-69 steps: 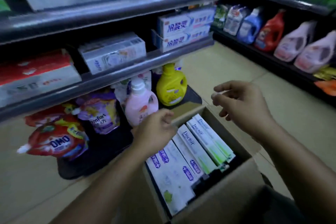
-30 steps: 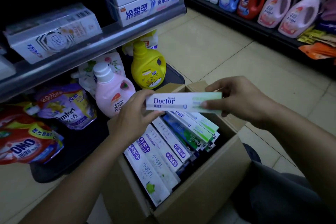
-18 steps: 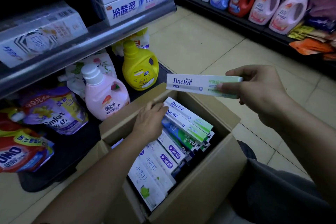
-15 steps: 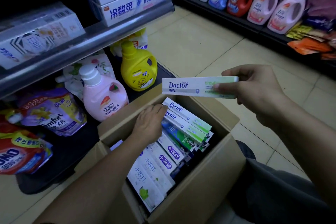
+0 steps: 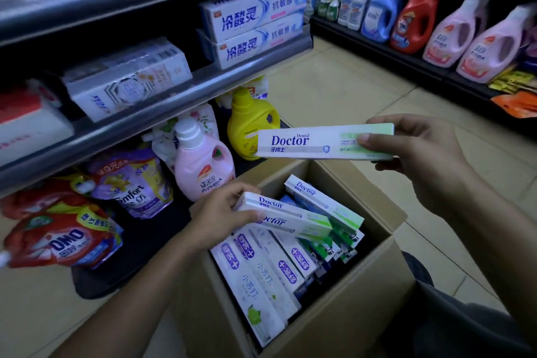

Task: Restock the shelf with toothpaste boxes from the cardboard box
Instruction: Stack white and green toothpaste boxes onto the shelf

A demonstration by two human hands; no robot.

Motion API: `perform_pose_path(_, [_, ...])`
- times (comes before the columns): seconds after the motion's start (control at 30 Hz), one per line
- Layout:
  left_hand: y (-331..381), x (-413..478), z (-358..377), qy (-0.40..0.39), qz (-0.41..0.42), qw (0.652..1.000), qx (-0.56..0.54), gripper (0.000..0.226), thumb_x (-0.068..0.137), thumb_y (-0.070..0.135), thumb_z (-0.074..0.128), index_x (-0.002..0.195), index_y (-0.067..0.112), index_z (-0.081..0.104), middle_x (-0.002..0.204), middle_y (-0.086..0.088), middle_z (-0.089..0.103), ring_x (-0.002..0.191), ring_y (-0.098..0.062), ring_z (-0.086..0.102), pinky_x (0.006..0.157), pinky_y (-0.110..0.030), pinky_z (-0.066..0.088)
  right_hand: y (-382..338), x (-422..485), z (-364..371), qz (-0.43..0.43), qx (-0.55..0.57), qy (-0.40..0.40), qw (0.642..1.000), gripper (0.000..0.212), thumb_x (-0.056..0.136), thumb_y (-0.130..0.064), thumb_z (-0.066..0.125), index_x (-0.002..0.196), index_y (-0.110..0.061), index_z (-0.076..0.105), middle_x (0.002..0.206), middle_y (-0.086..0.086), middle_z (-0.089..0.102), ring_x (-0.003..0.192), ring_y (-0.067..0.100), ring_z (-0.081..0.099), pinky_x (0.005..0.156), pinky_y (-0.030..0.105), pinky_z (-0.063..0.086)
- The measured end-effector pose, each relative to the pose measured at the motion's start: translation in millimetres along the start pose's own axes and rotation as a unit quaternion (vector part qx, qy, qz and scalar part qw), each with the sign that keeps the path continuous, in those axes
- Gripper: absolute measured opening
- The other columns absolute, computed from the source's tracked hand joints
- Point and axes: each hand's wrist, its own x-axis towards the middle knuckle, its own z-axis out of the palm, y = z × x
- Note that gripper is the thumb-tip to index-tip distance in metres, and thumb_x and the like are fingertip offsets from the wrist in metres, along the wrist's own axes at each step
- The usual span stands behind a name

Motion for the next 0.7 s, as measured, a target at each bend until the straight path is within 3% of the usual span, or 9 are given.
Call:
perform_pose_path(0.1, [26.9,-30.1,-35.7,0.081,-0.004,0.99,-0.113,0.034,0.07,0.012,0.085,0.101,0.012,0.072,0.092,0.003,0.076,0.084,-0.013,0.069,0.078,-0.03,0.058,-18.5,-4.3,20.1,-0.016,0.047,-0.034,0.998,0.035,0.065,-0.013,0.082,0.098,-0.006,0.073,0.085,0.015,0.072,0.065,0.018,0.063,0.052,0.023,0.049])
perform_pose_path(0.2, [56.5,-65.0,-72.4,0.149,0.022,0.965,-0.213,0.028,0.076,0.007,0.085,0.101,0.015,0.073,0.091,-0.006,0.073,0.081,-0.02,0.069,0.07,-0.028,0.058,-42.5,-8.9,47.8,-0.039,0.1,-0.075,0.991,0.047,0.055,-0.021,0.083,0.099,-0.009,0.072,0.079,0.009,0.072,0.061,0.015,0.065,0.052,0.021,0.049])
perform_pose_path(0.3, [90.5,-98.5,-113.1,0.199,0.056,0.934,-0.292,0.039,0.071,0.009,0.077,0.108,0.018,0.073,0.089,-0.012,0.062,0.075,-0.024,0.064,0.06,-0.031,0.055,-65.1,-14.7,85.4,-0.068,0.152,-0.122,0.978,0.046,0.061,-0.011,0.077,0.105,-0.002,0.069,0.076,0.006,0.075,0.062,0.015,0.07,0.051,0.02,0.052])
perform_pose_path(0.47, [143.1,-150.5,-173.5,0.307,0.117,0.912,-0.246,0.057,0.06,0.006,0.073,0.115,0.02,0.069,0.091,-0.009,0.055,0.074,-0.024,0.055,0.069,-0.036,0.045,-96.1,-24.3,151.8,-0.08,0.202,-0.217,0.952,0.051,0.061,-0.01,0.079,0.11,0.003,0.068,0.085,0.015,0.072,0.071,0.026,0.07,0.057,0.027,0.057])
perform_pose_path(0.57, [166.2,-183.0,-198.5,0.347,0.134,0.905,-0.206,0.054,0.052,0.016,0.075,0.106,0.02,0.073,0.104,-0.008,0.068,0.086,-0.028,0.064,0.075,-0.037,0.049,-115.0,-32.6,195.3,-0.101,0.205,-0.264,0.937,0.053,0.055,-0.02,0.085,0.106,-0.01,0.075,0.092,0.023,0.063,0.082,0.032,0.063,0.065,0.028,0.055])
perform_pose_path(0.63, [176.2,-201.5,-213.5,0.362,0.146,0.901,-0.188,0.046,0.057,0.01,0.072,0.1,0.023,0.077,0.106,-0.005,0.076,0.092,-0.026,0.072,0.075,-0.032,0.055,-128.5,-39.0,222.8,-0.131,0.213,-0.295,0.922,0.052,0.056,-0.022,0.087,0.106,-0.015,0.075,0.082,0.011,0.07,0.078,0.024,0.071,0.065,0.024,0.057])
perform_pose_path(0.7, [183.6,-218.7,-230.5,0.386,0.147,0.895,-0.17,0.047,0.06,0.011,0.071,0.105,0.023,0.078,0.112,-0.01,0.076,0.097,-0.032,0.072,0.079,-0.041,0.057,-144.2,-46.3,251.1,-0.165,0.21,-0.308,0.913,0.058,0.056,-0.026,0.089,0.111,-0.017,0.071,0.071,-0.003,0.07,0.076,0.017,0.074,0.07,0.022,0.058])
